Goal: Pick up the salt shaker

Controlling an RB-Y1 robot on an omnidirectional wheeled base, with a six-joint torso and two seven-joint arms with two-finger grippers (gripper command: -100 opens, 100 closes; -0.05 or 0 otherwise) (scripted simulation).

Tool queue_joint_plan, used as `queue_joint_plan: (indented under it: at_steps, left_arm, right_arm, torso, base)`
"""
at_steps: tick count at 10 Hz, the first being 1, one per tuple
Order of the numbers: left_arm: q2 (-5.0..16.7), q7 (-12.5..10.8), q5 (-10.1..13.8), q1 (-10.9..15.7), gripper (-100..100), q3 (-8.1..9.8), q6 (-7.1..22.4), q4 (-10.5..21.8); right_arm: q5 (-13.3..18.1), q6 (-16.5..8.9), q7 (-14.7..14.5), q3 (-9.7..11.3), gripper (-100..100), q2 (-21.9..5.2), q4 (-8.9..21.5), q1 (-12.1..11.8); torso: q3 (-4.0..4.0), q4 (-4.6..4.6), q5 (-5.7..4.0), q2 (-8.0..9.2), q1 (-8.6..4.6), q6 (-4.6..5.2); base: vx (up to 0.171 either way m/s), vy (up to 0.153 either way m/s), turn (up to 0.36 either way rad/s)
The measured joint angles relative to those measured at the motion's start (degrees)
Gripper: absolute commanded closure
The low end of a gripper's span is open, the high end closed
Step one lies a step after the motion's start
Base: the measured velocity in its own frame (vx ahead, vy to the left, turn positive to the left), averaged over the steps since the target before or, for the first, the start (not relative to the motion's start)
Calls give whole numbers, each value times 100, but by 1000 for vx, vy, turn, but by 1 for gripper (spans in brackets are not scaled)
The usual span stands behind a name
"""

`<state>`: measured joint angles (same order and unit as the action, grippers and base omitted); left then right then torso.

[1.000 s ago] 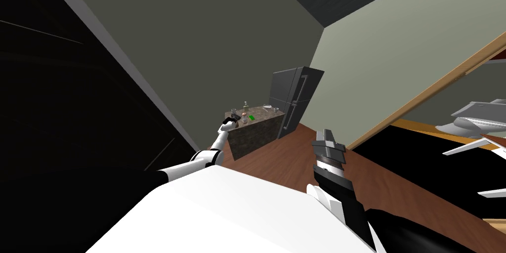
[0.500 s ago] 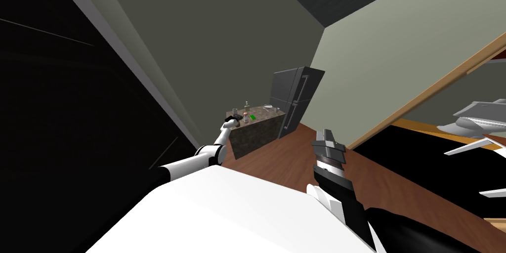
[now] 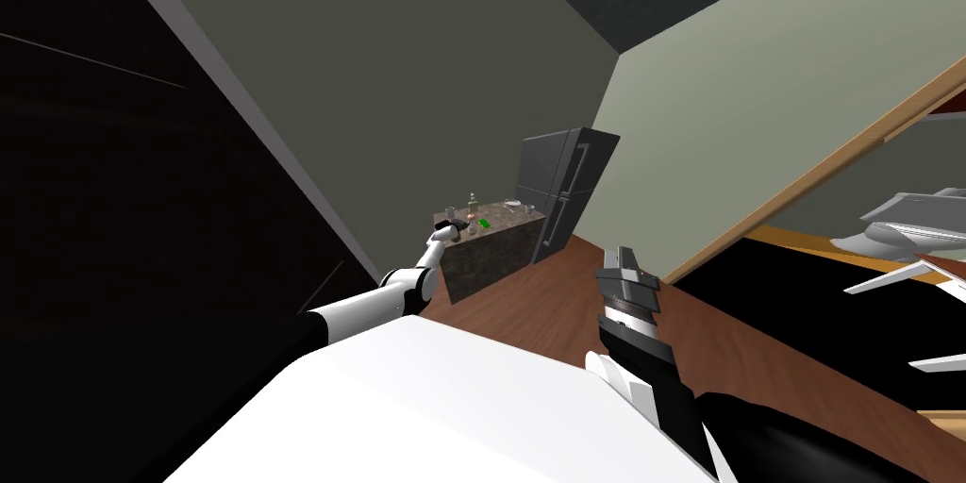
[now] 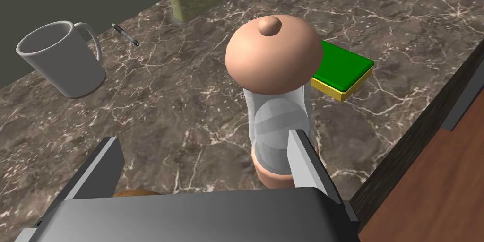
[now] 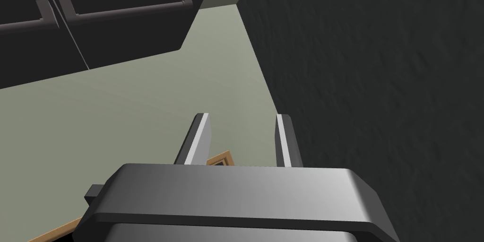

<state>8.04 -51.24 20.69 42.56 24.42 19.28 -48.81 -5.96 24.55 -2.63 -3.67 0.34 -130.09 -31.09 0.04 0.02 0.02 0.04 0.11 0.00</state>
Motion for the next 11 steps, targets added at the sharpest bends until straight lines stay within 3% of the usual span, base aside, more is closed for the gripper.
queue_joint_plan:
  at_steps: [7,11]
  left_arm:
    - [-97,-369,-3,669,-100,236,319,1072]
    - [-155,-580,-95,1127,-100,392,471,1823]
  right_arm:
    - [0,0,0,0,0,0,0,0]
    - [0,0,0,-1,0,-1,0,-1]
  torso:
    - [-5,-3,2,-9,4,-1]
    - [-16,-7,5,-28,20,-2]
  base:
    - [-7,57,-35]
    - [48,107,-75]
